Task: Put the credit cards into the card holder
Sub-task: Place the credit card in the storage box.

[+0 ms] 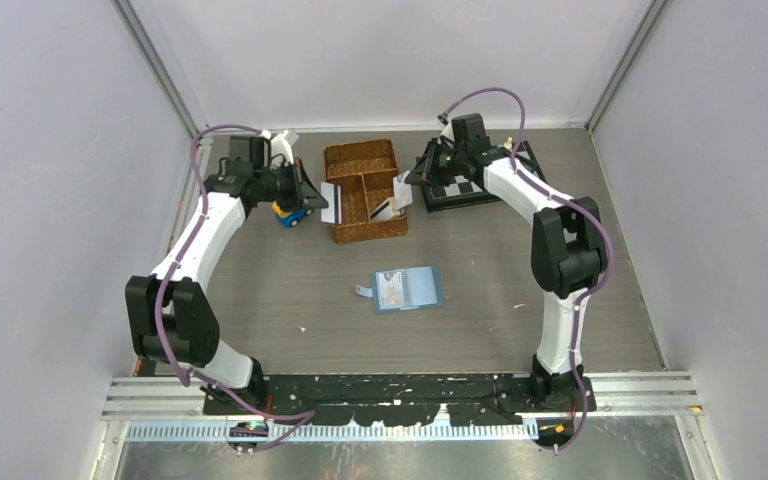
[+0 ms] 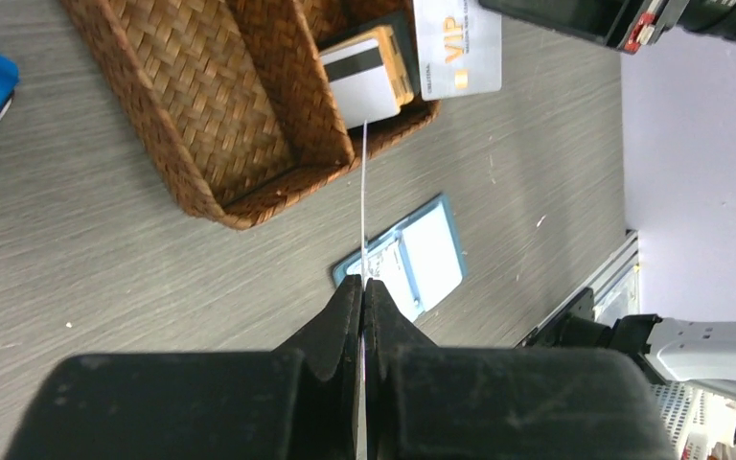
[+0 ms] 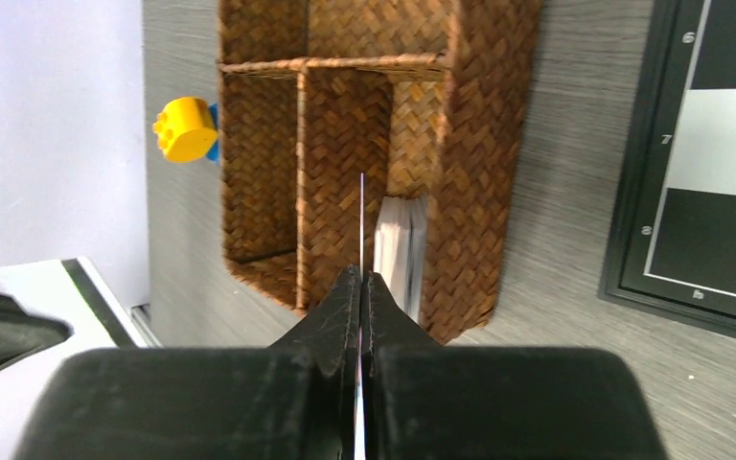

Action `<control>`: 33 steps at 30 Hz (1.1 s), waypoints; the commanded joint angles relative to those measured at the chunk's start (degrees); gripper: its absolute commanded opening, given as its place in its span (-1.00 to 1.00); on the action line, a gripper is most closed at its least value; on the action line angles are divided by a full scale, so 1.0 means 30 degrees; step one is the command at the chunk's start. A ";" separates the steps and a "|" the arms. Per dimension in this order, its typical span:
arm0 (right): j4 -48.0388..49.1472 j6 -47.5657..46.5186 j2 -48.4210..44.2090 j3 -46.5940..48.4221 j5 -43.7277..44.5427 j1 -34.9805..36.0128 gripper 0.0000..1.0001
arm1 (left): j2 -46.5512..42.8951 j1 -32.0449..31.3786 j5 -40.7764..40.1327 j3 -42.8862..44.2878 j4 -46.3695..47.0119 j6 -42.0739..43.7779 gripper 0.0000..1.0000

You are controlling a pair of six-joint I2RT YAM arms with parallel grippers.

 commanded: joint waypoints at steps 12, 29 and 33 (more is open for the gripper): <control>-0.3162 -0.2443 0.1142 0.1947 0.2324 0.0578 -0.90 | -0.0445 0.0073 0.0276 0.0233 -0.1758 0.1627 -1.00; -0.3079 -0.2087 0.1412 0.1937 0.2110 0.0645 -0.43 | -0.0357 0.0051 0.0585 -0.0074 -0.1602 0.1656 -1.00; -0.2990 -0.2041 0.1454 0.1951 0.2047 0.0730 -0.37 | -0.0356 0.0065 0.0615 -0.0083 -0.1605 0.1648 -1.00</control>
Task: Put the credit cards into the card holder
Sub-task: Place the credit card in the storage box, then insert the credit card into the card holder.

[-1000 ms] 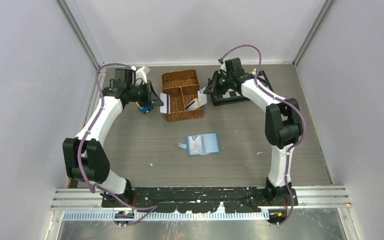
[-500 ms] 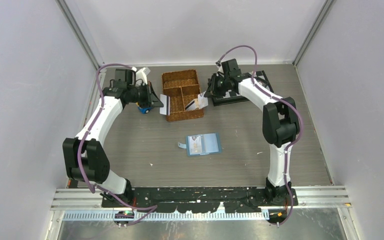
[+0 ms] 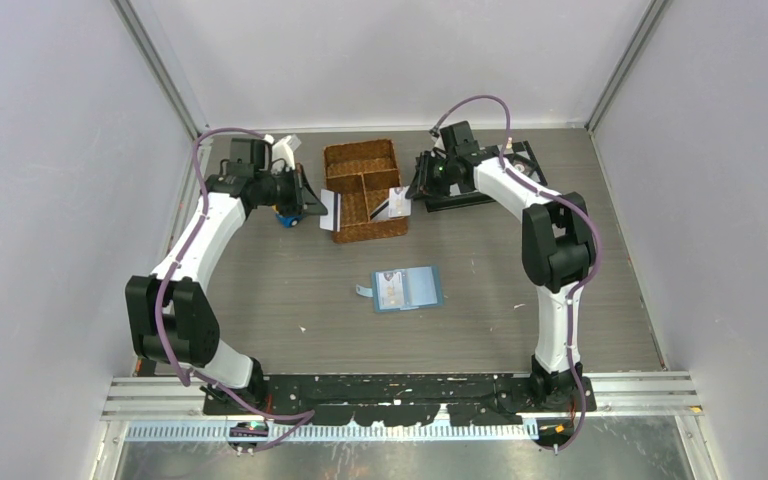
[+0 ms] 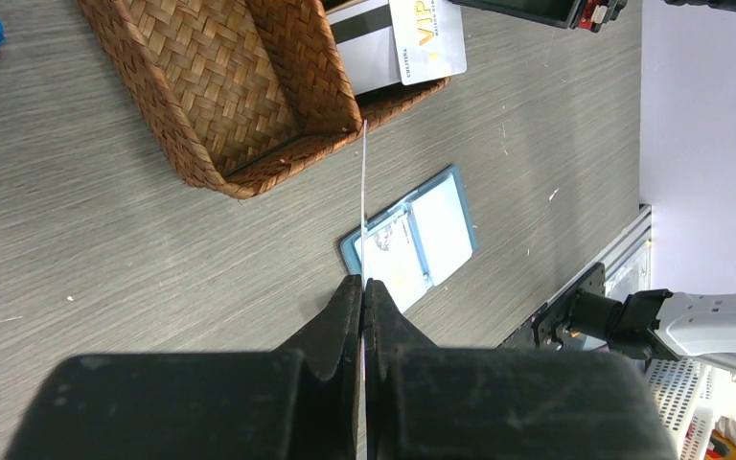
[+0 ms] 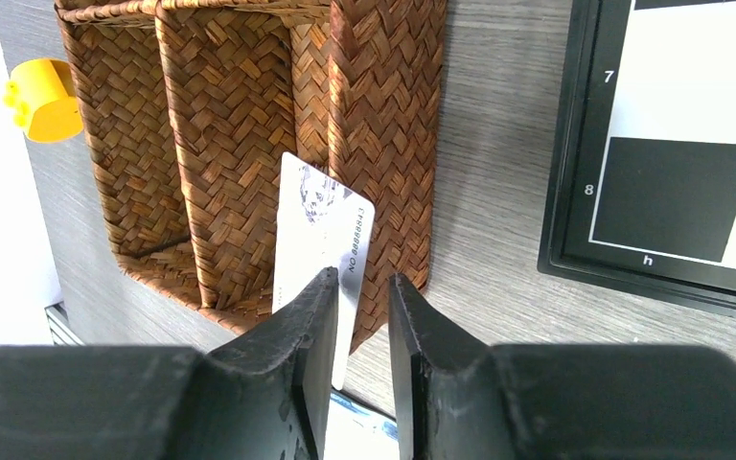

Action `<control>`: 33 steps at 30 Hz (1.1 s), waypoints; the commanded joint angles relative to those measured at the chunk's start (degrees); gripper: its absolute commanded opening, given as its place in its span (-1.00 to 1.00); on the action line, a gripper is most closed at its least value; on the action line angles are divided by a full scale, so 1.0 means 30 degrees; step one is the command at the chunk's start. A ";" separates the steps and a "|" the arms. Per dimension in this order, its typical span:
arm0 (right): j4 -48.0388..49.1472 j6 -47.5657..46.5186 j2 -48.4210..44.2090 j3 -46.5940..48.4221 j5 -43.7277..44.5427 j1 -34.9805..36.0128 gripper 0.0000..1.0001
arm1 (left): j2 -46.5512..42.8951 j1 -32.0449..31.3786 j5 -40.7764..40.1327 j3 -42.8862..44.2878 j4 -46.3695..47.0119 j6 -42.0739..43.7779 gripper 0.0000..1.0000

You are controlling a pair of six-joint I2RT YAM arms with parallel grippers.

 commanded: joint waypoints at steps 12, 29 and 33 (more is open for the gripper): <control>0.0325 -0.0538 -0.2302 0.0005 0.0465 0.0228 0.14 | -0.0616 -0.0843 -0.0016 -0.0103 0.0092 0.0909 -1.00; 0.0504 0.0963 -1.1318 -0.9187 0.0967 0.0586 0.27 | -0.2997 -0.8502 -0.3085 -0.7479 0.9035 -0.7423 -1.00; 0.1344 0.1829 -1.2266 -1.1966 0.0866 0.0753 0.28 | -0.2931 -0.9725 -0.3941 -0.9508 1.2047 -0.9471 -1.00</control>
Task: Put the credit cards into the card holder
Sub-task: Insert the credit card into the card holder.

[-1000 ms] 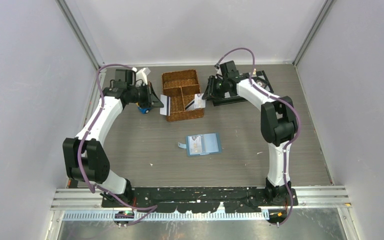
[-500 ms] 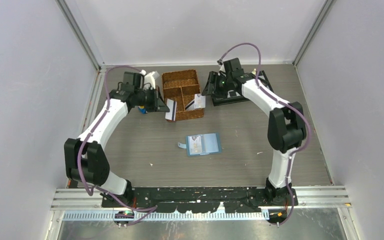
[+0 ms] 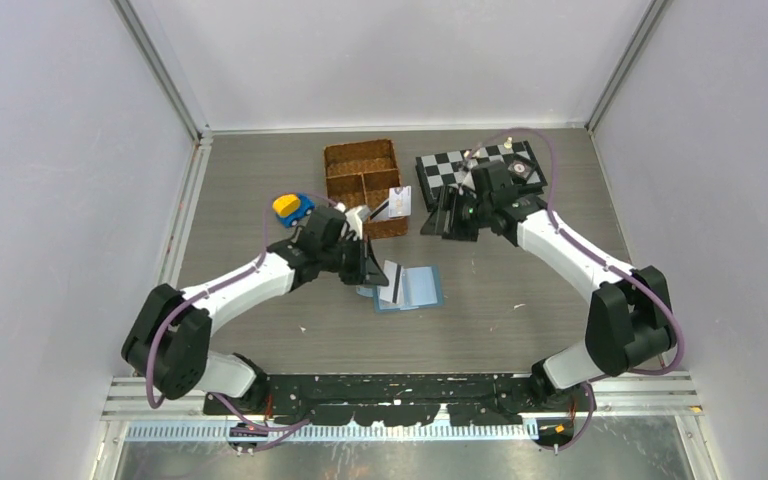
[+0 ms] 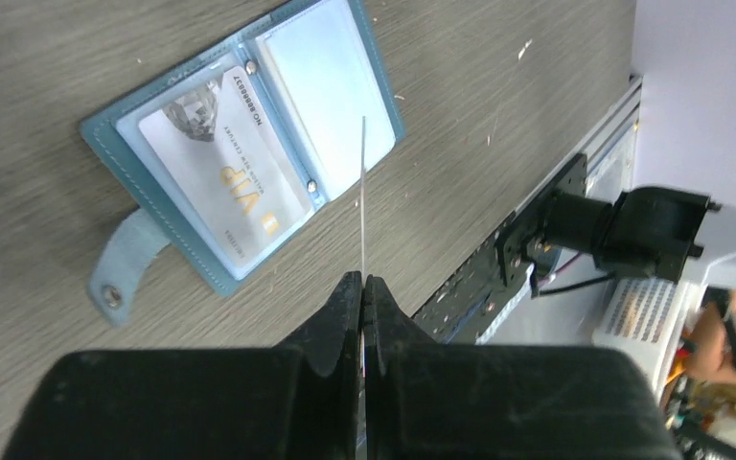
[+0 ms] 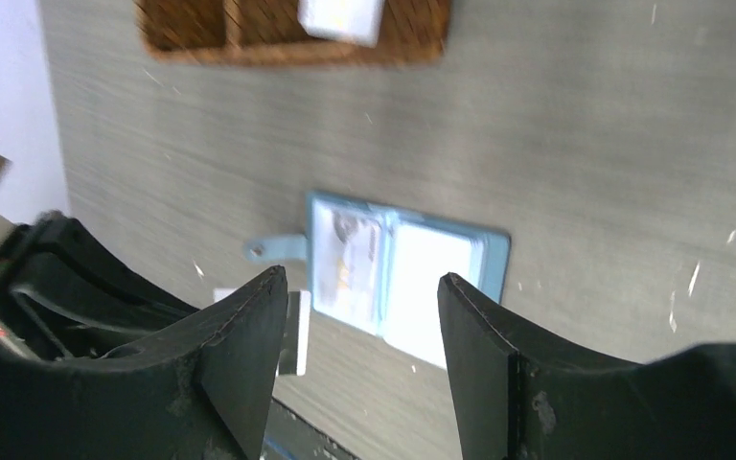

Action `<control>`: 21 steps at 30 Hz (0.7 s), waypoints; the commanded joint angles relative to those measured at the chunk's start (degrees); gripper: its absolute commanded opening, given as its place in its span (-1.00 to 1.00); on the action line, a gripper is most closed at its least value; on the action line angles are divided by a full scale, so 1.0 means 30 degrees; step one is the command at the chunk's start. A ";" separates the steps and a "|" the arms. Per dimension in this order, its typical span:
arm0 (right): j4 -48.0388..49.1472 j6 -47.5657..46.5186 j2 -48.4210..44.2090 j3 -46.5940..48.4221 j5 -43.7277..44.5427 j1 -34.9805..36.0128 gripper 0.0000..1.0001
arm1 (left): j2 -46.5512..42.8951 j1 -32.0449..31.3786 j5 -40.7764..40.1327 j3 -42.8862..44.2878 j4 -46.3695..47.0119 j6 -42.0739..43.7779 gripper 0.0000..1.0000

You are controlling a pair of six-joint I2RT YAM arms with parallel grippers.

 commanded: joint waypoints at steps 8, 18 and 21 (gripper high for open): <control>0.1704 0.1448 -0.1455 -0.4744 -0.0687 0.0233 0.26 | 0.1884 -0.1086 -0.0843 -0.2726 0.8553 -0.4748 -1.00; 0.3514 0.2136 0.0222 -0.5561 -0.1996 0.0262 0.24 | 0.3391 -0.1089 -0.1307 -0.2421 0.8411 -0.4893 -1.00; 0.3791 0.2271 0.0429 -0.5655 -0.2087 0.0278 0.22 | 0.3752 -0.1096 -0.1132 -0.2510 0.8733 -0.5114 -1.00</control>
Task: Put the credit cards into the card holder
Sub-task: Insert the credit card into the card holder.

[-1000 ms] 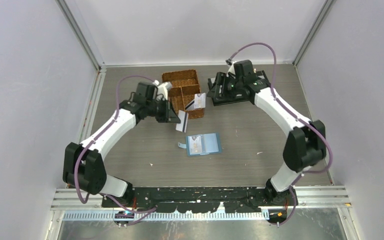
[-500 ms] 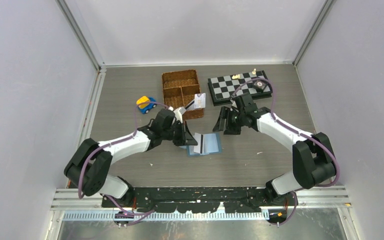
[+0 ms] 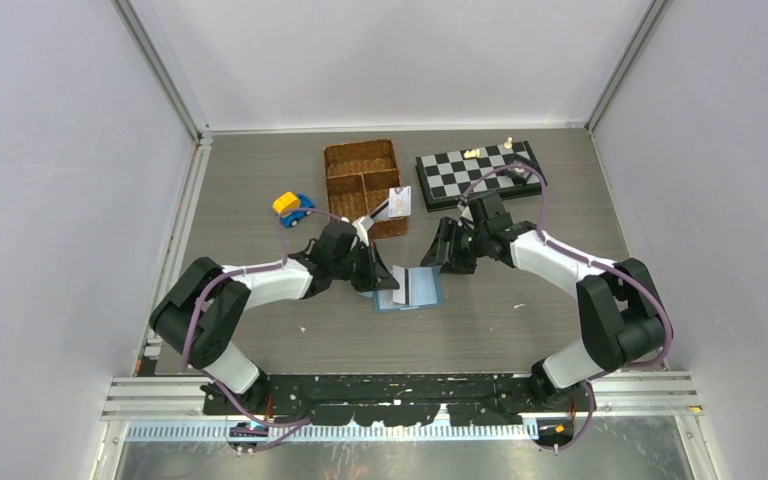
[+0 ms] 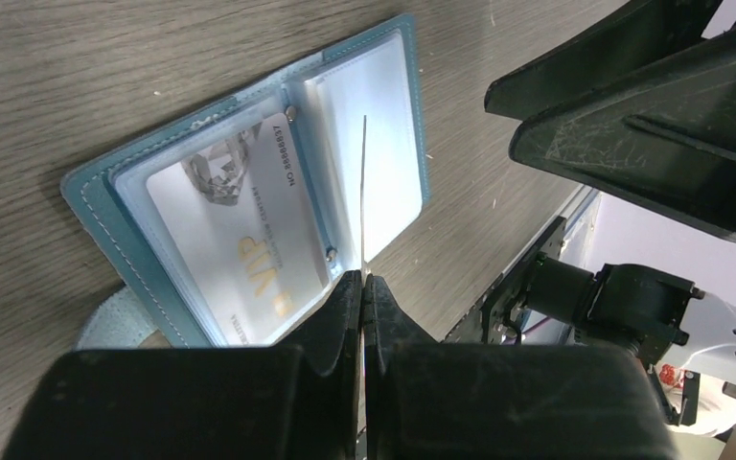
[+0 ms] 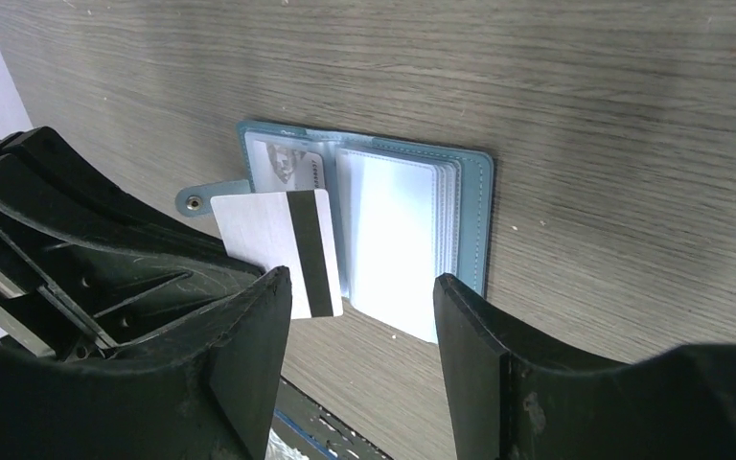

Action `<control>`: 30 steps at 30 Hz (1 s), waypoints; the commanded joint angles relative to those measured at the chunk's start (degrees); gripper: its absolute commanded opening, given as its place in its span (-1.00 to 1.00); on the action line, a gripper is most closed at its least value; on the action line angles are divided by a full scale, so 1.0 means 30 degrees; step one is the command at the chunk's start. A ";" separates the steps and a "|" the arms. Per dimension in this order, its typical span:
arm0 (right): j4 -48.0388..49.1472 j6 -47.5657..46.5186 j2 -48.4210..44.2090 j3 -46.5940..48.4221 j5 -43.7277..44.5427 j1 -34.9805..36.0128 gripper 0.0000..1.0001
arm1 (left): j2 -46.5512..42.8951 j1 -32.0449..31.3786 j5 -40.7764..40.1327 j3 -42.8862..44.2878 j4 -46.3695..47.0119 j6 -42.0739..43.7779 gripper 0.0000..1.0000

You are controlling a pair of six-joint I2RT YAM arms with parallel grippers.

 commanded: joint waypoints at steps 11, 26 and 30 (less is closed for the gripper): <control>0.1144 0.0014 0.1461 -0.0024 -0.0012 0.0414 0.19 | 0.0747 -0.0034 -0.0543 0.0262 0.0840 -0.0715 -1.00; 0.0626 -0.0282 0.2418 0.0055 0.1480 0.1123 0.09 | 0.0234 0.0006 -0.1276 0.0062 -0.0203 -0.0508 -1.00; 0.0510 -0.0368 0.2616 0.0083 0.1562 0.1240 0.09 | 0.0107 0.0025 -0.1400 -0.0030 -0.0390 -0.0426 -1.00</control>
